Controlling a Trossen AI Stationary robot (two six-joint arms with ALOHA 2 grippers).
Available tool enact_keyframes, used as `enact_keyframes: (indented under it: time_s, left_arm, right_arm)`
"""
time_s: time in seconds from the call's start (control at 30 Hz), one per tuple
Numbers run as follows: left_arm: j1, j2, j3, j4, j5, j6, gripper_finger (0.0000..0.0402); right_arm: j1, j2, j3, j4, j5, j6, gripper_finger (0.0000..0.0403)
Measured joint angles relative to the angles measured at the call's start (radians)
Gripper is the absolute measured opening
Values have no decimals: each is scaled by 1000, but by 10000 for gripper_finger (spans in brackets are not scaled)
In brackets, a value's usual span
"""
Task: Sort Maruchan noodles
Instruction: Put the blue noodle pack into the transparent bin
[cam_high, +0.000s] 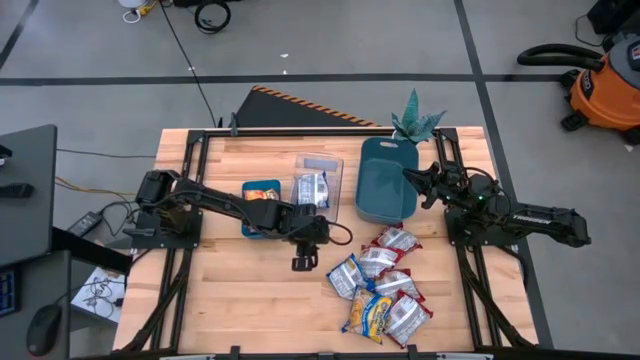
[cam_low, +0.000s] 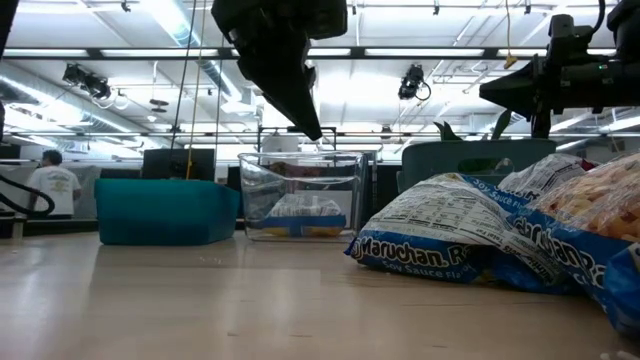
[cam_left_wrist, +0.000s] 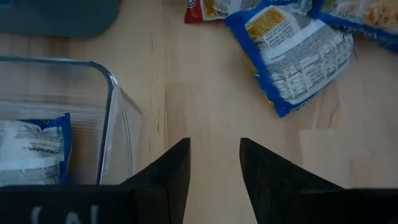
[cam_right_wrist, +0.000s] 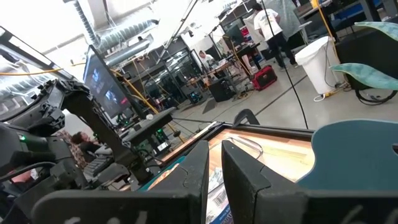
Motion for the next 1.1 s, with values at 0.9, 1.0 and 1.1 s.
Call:
enact_keyframes:
  time_s: [0.9,1.0,1.1]
  left_arm:
    - [-87,0,0,177,54,2,144]
    - [-101,0,0,183,55,-35,144]
    - [-112,0,0,202,51,-71,144]
  right_arm:
    - [0,0,0,0,-1,0,50]
    - [0,0,0,0,-1,0,50]
    - [0,0,0,0,-1,0,50]
